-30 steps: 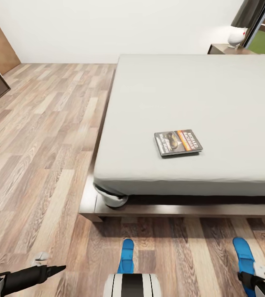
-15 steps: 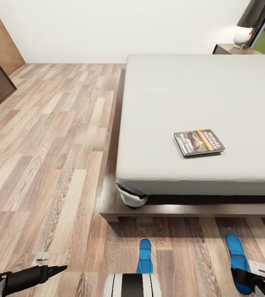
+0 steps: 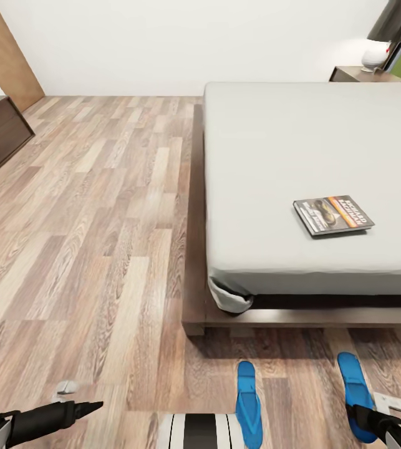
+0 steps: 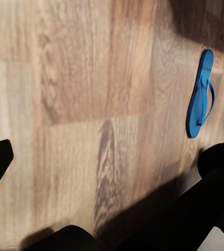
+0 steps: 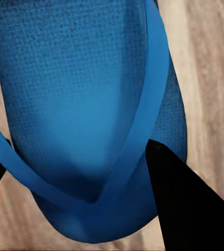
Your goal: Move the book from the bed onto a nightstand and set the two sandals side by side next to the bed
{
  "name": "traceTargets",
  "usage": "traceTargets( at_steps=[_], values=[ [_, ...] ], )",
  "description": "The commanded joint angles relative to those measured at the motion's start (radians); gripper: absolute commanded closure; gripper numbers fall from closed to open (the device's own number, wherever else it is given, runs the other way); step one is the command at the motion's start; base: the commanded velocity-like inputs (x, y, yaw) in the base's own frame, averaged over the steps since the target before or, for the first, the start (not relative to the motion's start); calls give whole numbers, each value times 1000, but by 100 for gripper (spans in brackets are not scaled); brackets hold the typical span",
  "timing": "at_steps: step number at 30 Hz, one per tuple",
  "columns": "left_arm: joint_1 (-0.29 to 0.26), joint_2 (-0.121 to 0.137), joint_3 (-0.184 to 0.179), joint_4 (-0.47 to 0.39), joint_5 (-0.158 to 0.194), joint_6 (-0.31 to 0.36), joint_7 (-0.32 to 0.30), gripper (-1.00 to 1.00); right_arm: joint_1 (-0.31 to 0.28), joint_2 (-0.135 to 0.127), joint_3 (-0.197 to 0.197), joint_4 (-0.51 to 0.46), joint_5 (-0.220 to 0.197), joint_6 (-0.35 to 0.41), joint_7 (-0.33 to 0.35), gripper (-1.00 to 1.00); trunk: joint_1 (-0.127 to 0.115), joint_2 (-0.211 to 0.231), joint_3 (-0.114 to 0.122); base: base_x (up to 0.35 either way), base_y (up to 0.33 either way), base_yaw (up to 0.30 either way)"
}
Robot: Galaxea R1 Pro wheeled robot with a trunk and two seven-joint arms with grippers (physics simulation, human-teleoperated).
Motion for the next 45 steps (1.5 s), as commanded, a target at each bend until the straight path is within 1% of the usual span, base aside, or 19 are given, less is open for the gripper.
traceTargets(
  at_steps=[1,21,23,29,35,41,45],
  values=[
    [0,0,-8,-1,10,11,-2,-100,0,0,-6,-2,-7,5,6,100,0,0,-1,0,284,0],
    [0,-1,-9,-1,10,11,-2,-100,0,1,-5,0,-7,2,4,100,0,0,-1,0,274,0],
    [0,-1,-9,-1,10,11,-2,-100,0,1,-5,6,-7,1,3,100,0,0,-1,0,97,0],
    [0,-1,-9,-1,10,11,-2,-100,0,1,-5,63,-6,-4,3,100,0,0,-1,0,18,0],
    [0,-7,-9,-1,10,11,-2,-100,0,2,-5,71,-2,-5,4,100,0,0,-1,8,10,0],
    [0,-9,-9,-1,10,11,-1,-100,0,4,-5,72,-2,-5,4,100,0,0,-1,154,173,0],
    [0,-10,-9,-1,10,11,0,-100,0,4,-5,71,-2,-5,4,100,0,0,-1,44,47,0]
  ],
)
